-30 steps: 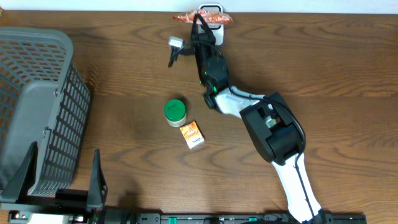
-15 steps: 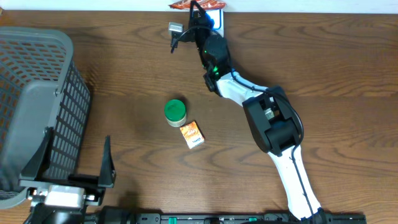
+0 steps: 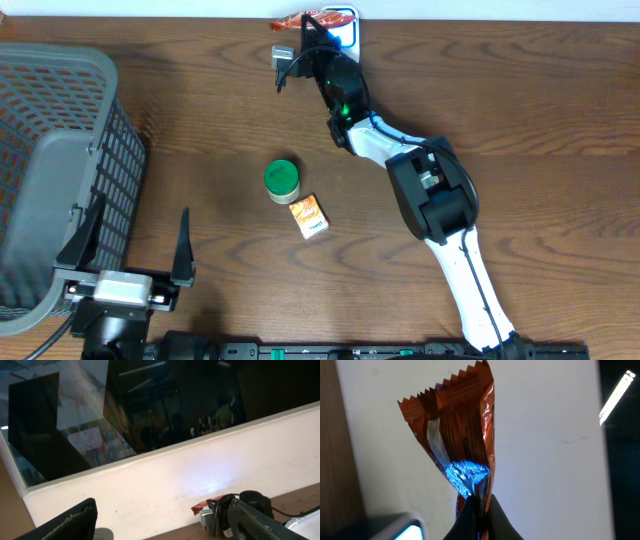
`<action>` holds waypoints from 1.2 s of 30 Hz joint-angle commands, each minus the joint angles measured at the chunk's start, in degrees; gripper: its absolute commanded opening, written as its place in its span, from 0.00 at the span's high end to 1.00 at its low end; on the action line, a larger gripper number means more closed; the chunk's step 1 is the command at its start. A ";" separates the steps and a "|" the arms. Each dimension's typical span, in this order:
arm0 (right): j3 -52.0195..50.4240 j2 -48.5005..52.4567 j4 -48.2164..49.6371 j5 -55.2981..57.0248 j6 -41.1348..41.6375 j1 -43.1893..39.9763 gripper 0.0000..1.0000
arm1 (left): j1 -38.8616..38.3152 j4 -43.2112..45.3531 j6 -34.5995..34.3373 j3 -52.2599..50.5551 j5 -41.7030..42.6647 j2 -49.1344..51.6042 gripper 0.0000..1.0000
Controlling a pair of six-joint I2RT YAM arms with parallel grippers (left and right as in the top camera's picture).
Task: Scan the item barcode
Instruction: 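Hold the candy bar in front of the scanner window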
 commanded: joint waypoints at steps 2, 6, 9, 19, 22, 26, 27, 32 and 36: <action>3.17 5.14 -0.20 -0.17 1.42 -0.22 0.98 | 0.24 0.26 0.33 -0.72 0.70 -0.31 0.16; 3.30 6.14 -1.09 2.27 1.20 -0.13 0.99 | 0.24 -0.94 0.33 -0.72 0.70 -0.31 0.16; 3.30 6.21 -1.14 3.26 1.22 -0.11 0.99 | 0.24 -1.22 0.33 -1.09 0.70 -0.31 0.16; 3.30 6.21 -5.07 3.91 1.22 0.50 0.99 | 0.24 -2.27 0.33 -1.81 0.70 -0.31 0.16; 3.30 6.23 -4.44 3.50 0.96 0.50 0.99 | 0.24 -2.25 0.33 -2.86 0.70 -0.31 0.16; 3.30 6.21 -4.02 3.10 -0.31 0.46 0.99 | 0.24 -2.27 0.35 -4.26 0.68 -0.26 0.16; 3.30 6.21 -4.07 2.80 -0.63 0.44 0.99 | 0.24 -2.27 0.35 -4.68 0.68 -0.24 0.16; 3.34 6.21 -3.96 1.95 -2.80 0.04 0.99 | 0.24 -3.85 0.35 -5.07 0.68 0.02 0.16; 3.37 6.21 -3.17 1.95 -5.90 -0.59 0.99 | 0.24 -4.11 0.33 -5.07 0.68 0.02 0.16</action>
